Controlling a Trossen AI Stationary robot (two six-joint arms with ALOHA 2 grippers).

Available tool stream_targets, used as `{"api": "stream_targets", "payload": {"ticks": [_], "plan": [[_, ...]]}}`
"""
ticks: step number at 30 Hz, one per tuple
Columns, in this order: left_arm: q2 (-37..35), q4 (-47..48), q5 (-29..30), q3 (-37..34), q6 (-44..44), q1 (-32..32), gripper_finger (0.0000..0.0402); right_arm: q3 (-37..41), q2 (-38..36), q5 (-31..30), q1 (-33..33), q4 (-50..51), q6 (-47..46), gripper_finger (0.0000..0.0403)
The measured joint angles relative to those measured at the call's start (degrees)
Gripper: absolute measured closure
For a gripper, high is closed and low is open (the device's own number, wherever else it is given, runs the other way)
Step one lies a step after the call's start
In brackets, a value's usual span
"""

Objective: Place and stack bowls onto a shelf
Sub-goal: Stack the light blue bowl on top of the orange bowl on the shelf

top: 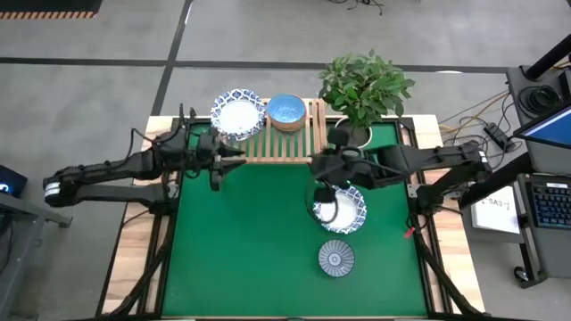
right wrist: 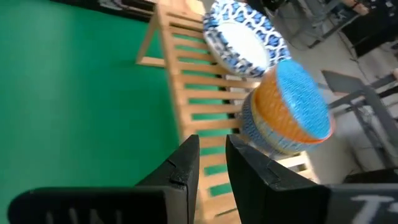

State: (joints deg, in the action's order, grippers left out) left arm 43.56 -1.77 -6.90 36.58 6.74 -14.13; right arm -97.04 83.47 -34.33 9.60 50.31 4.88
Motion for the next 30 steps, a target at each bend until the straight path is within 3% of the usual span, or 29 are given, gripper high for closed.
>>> {"api": "stream_targets", "payload": {"ticks": [7,11,13,23,30], "plan": [[7.0,-14.3,0.6,0.0,-2.7,3.1,0.0278,14.7,-8.0,0.0,4.1,-8.0,-2.5,0.0334],[11.8,-16.3,9.3,2.7,-6.8,2.1,0.0280,22.9,-11.9,0.0,5.4,-15.5,-1.9,0.0330],[14.4,-14.7,12.4,5.8,-9.4,1.1,0.0287,26.5,-13.7,0.1,5.5,-19.1,-1.9,0.0331],[31.8,4.1,12.4,26.2,-19.1,-6.4,0.0353,39.3,-18.4,0.0,5.6,-35.9,-0.9,0.0339],[40.8,13.6,12.2,36.1,-20.8,-8.4,0.0394,43.2,-18.9,0.1,5.5,-37.8,-4.3,0.0339]]}}
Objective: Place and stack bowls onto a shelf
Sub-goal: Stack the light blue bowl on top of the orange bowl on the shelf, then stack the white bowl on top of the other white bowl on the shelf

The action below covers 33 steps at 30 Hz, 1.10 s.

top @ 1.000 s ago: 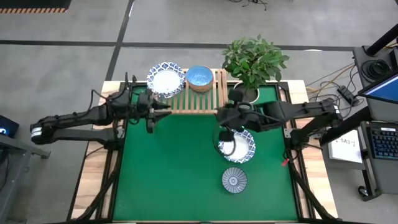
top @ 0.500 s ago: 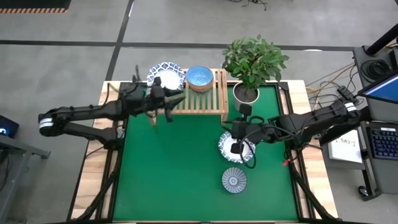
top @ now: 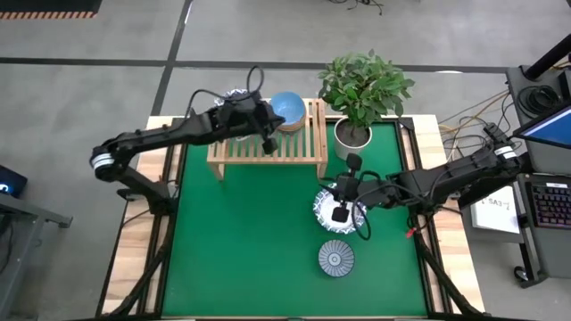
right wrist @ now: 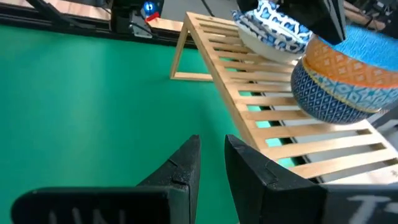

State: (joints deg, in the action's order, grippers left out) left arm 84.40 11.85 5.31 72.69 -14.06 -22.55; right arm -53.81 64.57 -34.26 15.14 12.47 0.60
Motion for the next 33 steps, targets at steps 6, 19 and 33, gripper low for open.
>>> {"api": "stream_targets", "payload": {"ticks": [6,19,33], "plan": [[3.6,3.7,0.0,4.1,-0.3,0.0,0.0398,0.8,0.1,0.2,0.0,0.2,-1.6,0.0342],[-2.3,9.8,-3.8,4.0,3.8,1.6,0.0401,0.8,0.2,0.2,0.0,0.9,-4.1,0.0345],[-19.0,13.2,-11.2,-16.2,19.4,19.9,0.0401,1.1,0.5,1.7,-1.3,3.5,-4.1,0.0347]]}}
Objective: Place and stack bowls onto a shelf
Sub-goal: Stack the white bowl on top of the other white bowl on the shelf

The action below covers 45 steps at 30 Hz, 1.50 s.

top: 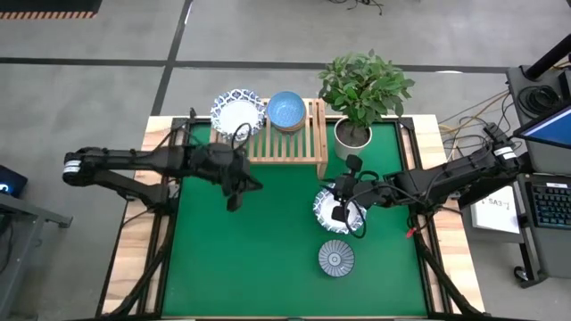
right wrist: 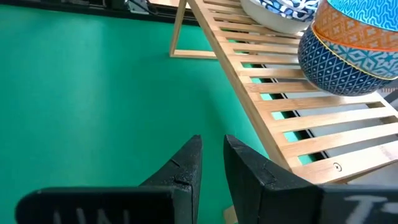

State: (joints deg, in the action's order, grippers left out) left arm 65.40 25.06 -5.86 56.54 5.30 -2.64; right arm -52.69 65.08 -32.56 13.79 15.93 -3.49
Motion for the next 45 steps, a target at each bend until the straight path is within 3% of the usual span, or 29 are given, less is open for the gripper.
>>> {"api": "stream_targets", "payload": {"ticks": [6,12,18,22,28,45], "plan": [[0.2,-2.1,0.7,-1.6,0.4,2.0,0.0401,0.0,0.0,0.0,-0.6,1.3,-4.8,0.0347],[2.2,-1.9,0.8,-1.6,1.4,2.0,0.0400,-0.3,-1.2,2.1,-1.7,14.2,-21.6,0.0342],[3.5,-2.4,0.8,-1.6,1.3,2.0,0.0400,-0.4,-2.6,5.4,-1.8,25.0,-29.6,0.0281],[4.0,-2.5,0.8,-1.6,1.1,2.0,0.0400,0.9,-2.7,7.3,-1.8,27.3,-25.3,0.0231],[4.3,-2.6,0.9,-1.6,0.2,2.0,0.0400,8.9,-3.9,10.4,-3.3,26.9,-23.2,0.0199],[4.3,-6.0,0.9,-1.6,-3.3,2.0,0.0400,23.5,-3.2,11.6,-10.5,12.7,-33.1,0.0211]]}}
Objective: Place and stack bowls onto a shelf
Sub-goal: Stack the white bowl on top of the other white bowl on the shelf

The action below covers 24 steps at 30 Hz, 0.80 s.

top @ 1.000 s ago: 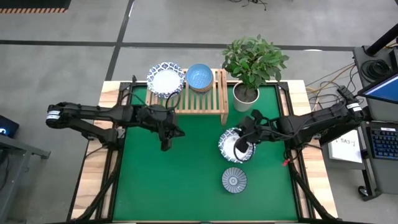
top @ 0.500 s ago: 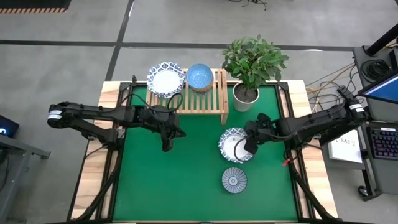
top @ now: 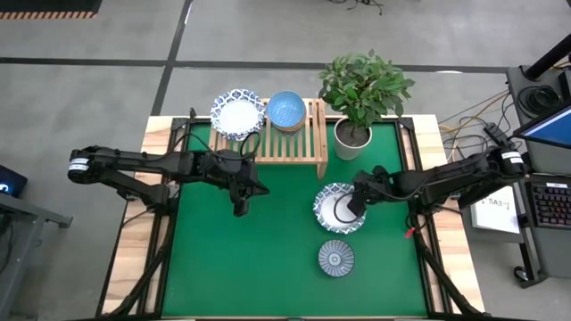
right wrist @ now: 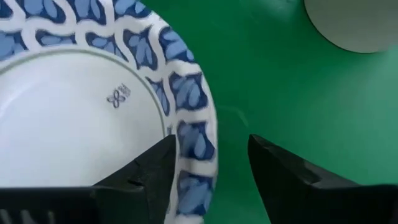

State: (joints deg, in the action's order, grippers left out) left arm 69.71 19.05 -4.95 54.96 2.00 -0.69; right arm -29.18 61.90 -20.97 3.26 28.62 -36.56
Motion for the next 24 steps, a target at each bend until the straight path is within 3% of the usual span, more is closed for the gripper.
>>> {"api": "stream_targets", "payload": {"ticks": [4,13,19,24], "plan": [[0.0,0.0,0.0,0.0,0.0,0.0,0.0400,1.5,0.1,0.0,-1.3,-4.0,0.0,0.0249],[-1.1,-0.4,6.2,0.0,0.0,0.0,0.0400,1.7,0.0,0.0,-2.4,-7.1,1.1,0.0382],[-5.2,0.5,9.3,0.0,0.8,0.0,0.0400,-1.2,-0.7,0.2,-2.3,-7.9,5.7,0.0389],[-11.2,1.7,13.4,0.0,0.8,0.0,0.0400,-7.2,-2.0,4.0,-2.3,-8.0,10.9,0.0390]]}}
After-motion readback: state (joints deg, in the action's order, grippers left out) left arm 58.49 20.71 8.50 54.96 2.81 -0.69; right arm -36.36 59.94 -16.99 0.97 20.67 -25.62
